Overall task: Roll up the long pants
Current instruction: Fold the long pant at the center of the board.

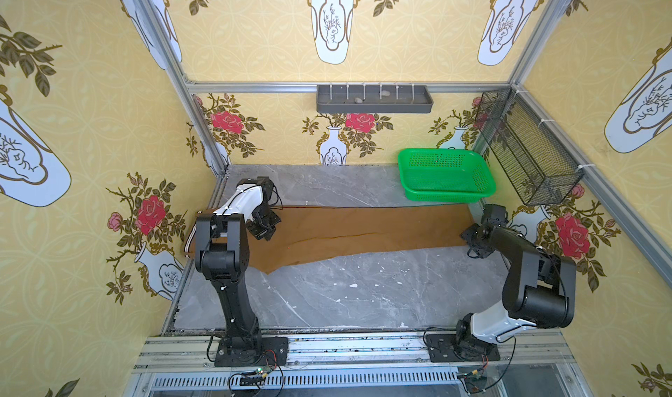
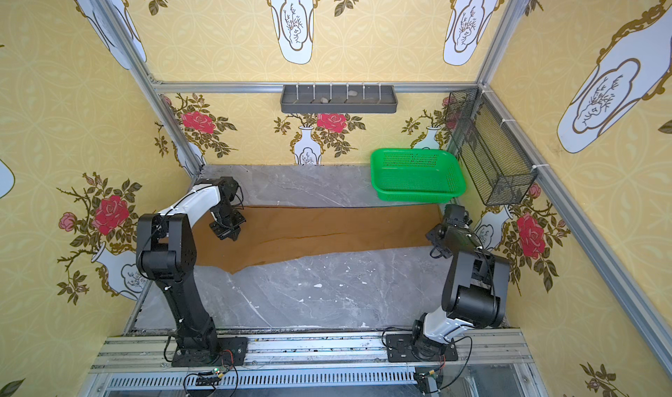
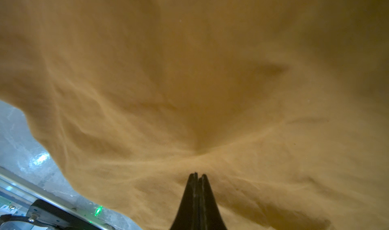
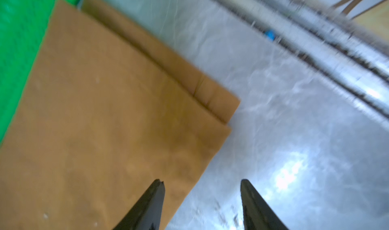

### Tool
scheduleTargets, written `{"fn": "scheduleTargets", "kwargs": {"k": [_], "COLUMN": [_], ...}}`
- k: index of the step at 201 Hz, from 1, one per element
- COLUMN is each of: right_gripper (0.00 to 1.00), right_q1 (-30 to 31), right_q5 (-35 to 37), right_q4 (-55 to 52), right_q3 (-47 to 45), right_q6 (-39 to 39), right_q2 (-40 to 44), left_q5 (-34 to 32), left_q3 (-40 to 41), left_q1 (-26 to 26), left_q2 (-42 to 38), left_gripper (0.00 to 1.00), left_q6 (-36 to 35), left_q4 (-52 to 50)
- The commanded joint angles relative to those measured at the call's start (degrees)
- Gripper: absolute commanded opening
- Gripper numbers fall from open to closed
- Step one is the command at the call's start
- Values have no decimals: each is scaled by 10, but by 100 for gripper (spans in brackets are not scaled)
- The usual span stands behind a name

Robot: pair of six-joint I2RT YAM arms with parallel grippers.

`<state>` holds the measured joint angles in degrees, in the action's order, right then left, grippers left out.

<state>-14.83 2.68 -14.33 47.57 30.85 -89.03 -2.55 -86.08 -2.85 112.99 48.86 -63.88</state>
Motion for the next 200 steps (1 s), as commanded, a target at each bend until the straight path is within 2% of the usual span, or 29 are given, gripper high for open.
{"fn": "scheduleTargets", "kwargs": {"k": [1,69,123,135,145,158,186,200], "right_gripper": [61,61,49,40,20,1,0,0], "right_q1": [-11,2,12,12,13,14,19,21], "right_q5": [-9,-32,-67,-75,-84,-83,-79,-71], "right_q4": [34,47,43,38,41,39,33,25], "right_q3": [9,73,119,126,126,123,106,96], "right_q6": [-16,2,0,3,3,6,8,10], "right_q2": [-9,-119,-189,-198,-200,-200,-185,-173], "left_q5": [16,48,51,49,50,63,173,195], "left_q3": [8,-4,-14,-14,-14,-13,11,2], "left_q1": [1,2,5,7,7,7,-6,-35], "left_q2": [9,40,48,46,42,30,-22,-36], "left_gripper": [0,0,0,0,0,0,0,0], "left_q6": [-14,-32,-41,-42,-41,-37,-10,12], "left_q4": [8,20,12,10,6,9,65,77]}}
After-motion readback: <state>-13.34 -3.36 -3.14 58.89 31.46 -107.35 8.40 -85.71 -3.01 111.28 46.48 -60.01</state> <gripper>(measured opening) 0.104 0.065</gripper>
